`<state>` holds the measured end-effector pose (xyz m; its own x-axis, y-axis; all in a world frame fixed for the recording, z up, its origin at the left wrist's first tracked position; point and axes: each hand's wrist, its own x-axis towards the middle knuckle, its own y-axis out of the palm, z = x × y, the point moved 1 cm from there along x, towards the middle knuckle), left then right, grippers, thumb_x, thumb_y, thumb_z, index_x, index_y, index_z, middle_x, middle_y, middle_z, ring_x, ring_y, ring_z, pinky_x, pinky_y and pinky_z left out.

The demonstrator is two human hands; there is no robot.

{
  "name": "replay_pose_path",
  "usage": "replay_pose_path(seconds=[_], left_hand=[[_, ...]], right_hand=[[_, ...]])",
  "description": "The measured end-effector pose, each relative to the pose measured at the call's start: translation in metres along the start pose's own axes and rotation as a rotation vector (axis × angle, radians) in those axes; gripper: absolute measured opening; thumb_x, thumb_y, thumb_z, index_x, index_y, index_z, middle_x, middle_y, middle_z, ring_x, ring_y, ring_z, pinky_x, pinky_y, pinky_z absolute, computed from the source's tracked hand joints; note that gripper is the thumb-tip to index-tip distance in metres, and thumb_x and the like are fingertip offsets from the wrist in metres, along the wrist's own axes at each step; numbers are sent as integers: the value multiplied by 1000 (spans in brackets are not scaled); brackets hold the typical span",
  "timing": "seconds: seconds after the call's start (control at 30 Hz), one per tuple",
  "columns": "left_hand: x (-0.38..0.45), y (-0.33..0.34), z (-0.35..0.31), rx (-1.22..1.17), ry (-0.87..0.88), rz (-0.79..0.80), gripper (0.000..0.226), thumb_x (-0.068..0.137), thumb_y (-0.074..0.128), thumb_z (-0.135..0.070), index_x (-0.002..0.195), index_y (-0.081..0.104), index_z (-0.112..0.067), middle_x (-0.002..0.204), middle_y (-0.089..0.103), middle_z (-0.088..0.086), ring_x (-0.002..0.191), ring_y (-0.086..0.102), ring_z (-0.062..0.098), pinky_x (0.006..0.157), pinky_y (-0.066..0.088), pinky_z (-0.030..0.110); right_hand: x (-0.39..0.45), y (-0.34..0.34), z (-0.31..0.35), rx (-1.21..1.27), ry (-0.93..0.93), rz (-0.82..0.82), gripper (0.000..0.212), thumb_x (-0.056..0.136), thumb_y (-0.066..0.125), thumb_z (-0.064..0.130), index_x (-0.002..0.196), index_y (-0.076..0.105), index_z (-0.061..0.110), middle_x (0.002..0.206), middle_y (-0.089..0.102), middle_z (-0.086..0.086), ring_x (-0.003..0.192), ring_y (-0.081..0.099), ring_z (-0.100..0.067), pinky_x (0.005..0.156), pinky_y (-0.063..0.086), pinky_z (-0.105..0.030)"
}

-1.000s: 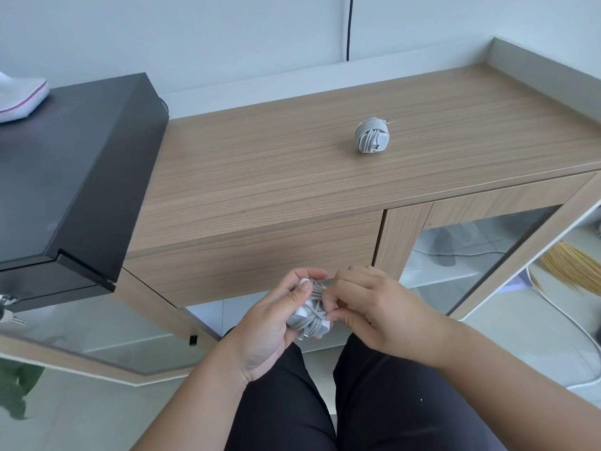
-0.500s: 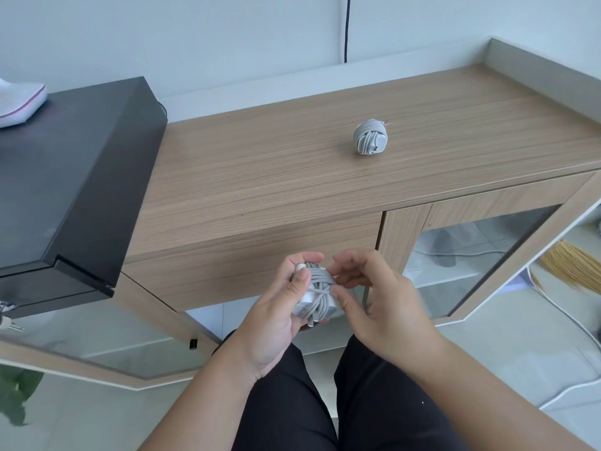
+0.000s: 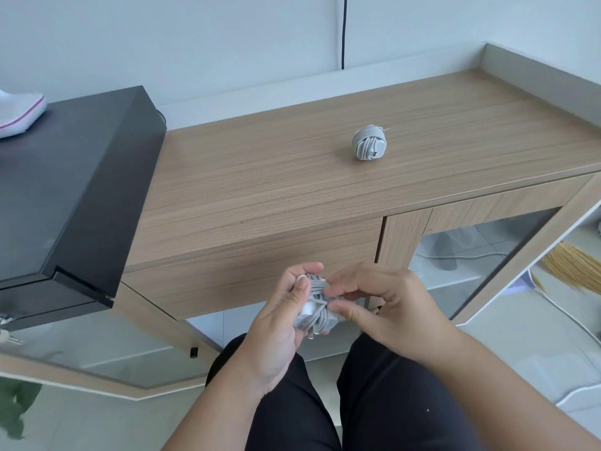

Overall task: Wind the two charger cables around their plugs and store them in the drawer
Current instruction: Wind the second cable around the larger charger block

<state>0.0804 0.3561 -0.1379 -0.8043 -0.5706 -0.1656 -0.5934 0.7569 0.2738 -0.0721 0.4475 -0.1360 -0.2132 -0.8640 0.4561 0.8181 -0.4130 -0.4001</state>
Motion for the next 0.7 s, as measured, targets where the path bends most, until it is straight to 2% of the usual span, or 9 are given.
replay_pose_path(seconds=[0.07,0.13,0.17,0.23,0.33,0.5,0.7], left_hand=[[-1,1,-2,2,-7,20,34,92,46,-41,119,58,-25,102,65,0,89,61,18,78,49,34],[-1,1,-4,7,-18,43,37,90,48,-43,121,57,-25,101,65,0,88,59,19,80,48,35],[-1,1,-5,12,-21,55,39,89,49,-44,122,56,-24,101,65,0,89,58,20,81,47,36],[-1,2,-7,22,-15,77,43,88,51,-45,124,54,-23,103,65,-1,92,59,20,82,49,34],[0,3,-9,37,0,85,40,86,54,-44,123,54,-27,105,63,1,96,59,19,85,50,33],[0,0,-5,27,10,89,32,90,56,-24,120,56,-31,105,59,5,95,56,20,84,49,32],[1,4,2,33,39,-15,29,85,56,-20,112,59,-29,93,62,2,86,57,19,77,47,33]], right_hand=[[0,-1,1,-97,-75,-3,9,85,70,15,93,76,13,97,71,3,86,66,0,73,49,-13],[-1,-1,1,-188,-128,-13,9,88,67,12,90,75,13,97,69,1,80,59,7,70,41,-6],[-2,-1,1,-208,-153,-18,9,89,65,11,90,74,12,97,68,1,79,59,6,68,42,-7],[-3,-1,0,-234,-204,-42,11,91,62,10,88,72,8,96,68,-2,76,63,-7,63,49,-19],[-4,0,0,-278,-233,-82,10,91,61,9,86,68,4,93,68,-3,78,65,-15,64,53,-29],[-7,4,-4,-301,-241,-103,8,90,62,9,87,68,4,94,69,-5,85,67,-12,67,54,-28],[-10,10,-10,-364,-267,-151,4,83,70,11,86,70,7,95,73,-2,80,72,-14,59,56,-30]])
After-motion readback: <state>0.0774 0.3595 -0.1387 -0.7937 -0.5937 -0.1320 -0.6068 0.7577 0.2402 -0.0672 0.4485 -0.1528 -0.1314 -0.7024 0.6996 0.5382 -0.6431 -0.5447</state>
